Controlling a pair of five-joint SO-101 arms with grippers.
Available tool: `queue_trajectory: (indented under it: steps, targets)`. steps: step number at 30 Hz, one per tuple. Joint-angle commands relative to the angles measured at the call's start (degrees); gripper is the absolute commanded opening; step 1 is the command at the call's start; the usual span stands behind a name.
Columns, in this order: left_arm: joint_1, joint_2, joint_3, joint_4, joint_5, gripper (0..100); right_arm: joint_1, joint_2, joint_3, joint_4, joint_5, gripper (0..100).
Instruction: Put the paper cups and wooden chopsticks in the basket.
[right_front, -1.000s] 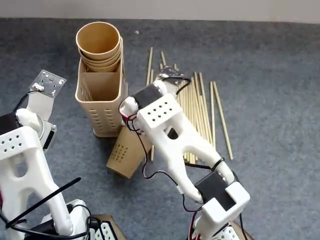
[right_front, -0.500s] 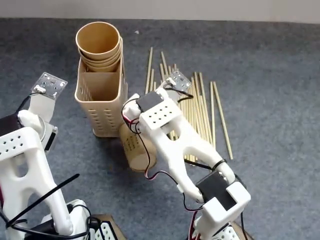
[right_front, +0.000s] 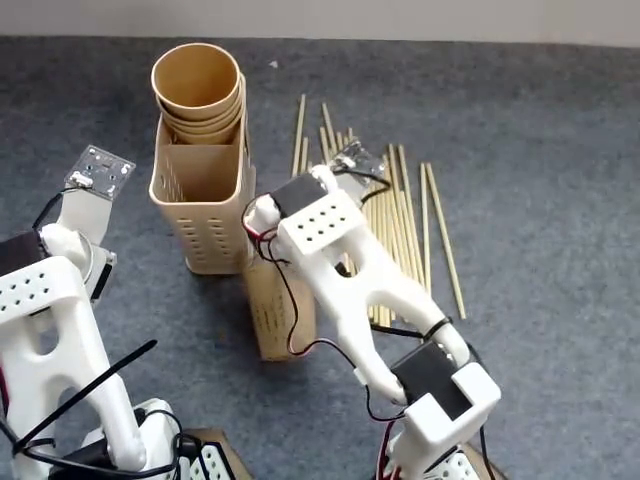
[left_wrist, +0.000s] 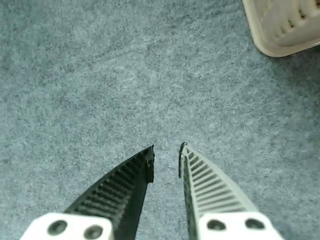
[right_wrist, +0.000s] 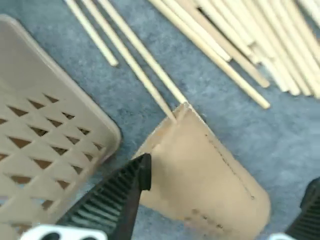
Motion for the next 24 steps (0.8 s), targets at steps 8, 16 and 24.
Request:
queue_trajectory:
  steps: [8, 16, 24]
  targets:
    - [-0.48, -1.36, -0.57, -0.62, 0.44, 11, 0.04, -0.4, -3.03, -3.91, -0.79, 44.1]
    - [-1.54, -1.36, -0.57, -0.7, 0.44, 11, -1.01, 7.16, 3.03, -13.76, -0.79, 44.0]
    - [-3.65, -1.36, -0.31, -3.6, 0.44, 11, -0.48, 8.66, 2.59, -4.97, -0.44, 21.7]
